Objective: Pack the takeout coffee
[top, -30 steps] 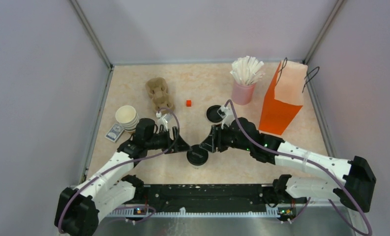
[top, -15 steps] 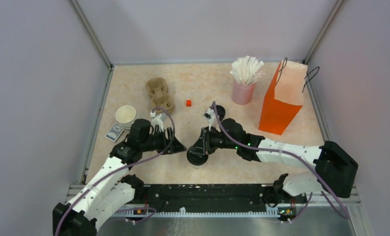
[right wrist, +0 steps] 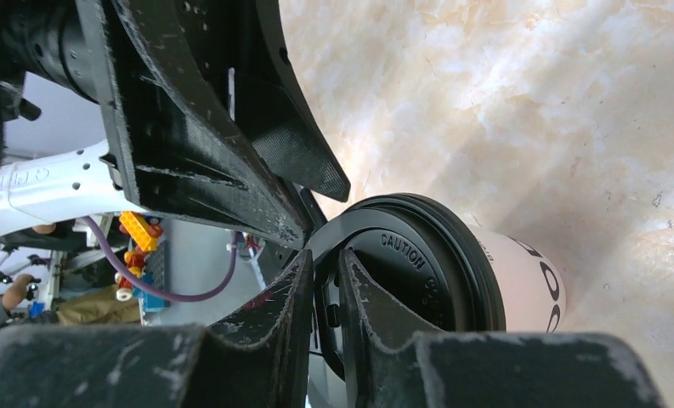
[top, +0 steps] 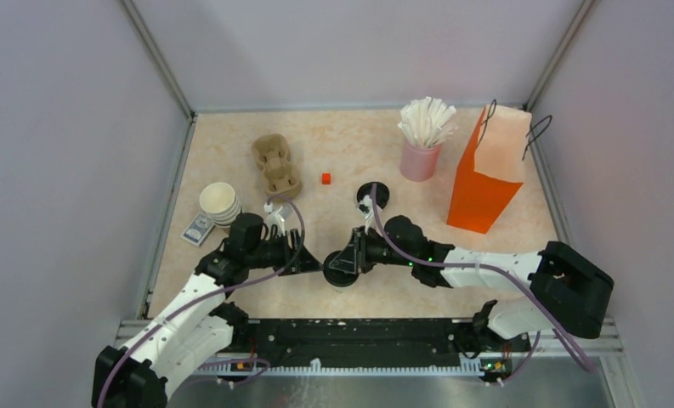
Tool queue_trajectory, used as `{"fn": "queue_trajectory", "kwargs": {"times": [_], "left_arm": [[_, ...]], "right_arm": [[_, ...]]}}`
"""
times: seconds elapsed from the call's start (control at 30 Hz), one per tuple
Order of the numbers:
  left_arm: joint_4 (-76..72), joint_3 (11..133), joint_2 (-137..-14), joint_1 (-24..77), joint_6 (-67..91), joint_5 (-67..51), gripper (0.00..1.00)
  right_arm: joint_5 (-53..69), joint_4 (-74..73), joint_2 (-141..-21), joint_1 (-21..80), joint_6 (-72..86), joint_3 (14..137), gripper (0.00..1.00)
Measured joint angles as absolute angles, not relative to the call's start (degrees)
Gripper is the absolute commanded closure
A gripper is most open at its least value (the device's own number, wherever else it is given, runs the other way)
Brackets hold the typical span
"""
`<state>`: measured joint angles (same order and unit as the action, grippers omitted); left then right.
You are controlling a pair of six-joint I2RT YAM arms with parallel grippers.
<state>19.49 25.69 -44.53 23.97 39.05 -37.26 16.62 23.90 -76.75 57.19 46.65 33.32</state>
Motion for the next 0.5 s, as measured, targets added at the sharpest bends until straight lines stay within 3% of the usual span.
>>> {"fn": "queue_trajectory", "kwargs": {"times": [0.5], "left_arm": [[15.8, 22.1, -44.8, 24.0, 40.7, -39.7, 0.48]], "right_arm": [[15.0, 31.6, -76.1, 57.2, 48.3, 28.8, 0.83]]}}
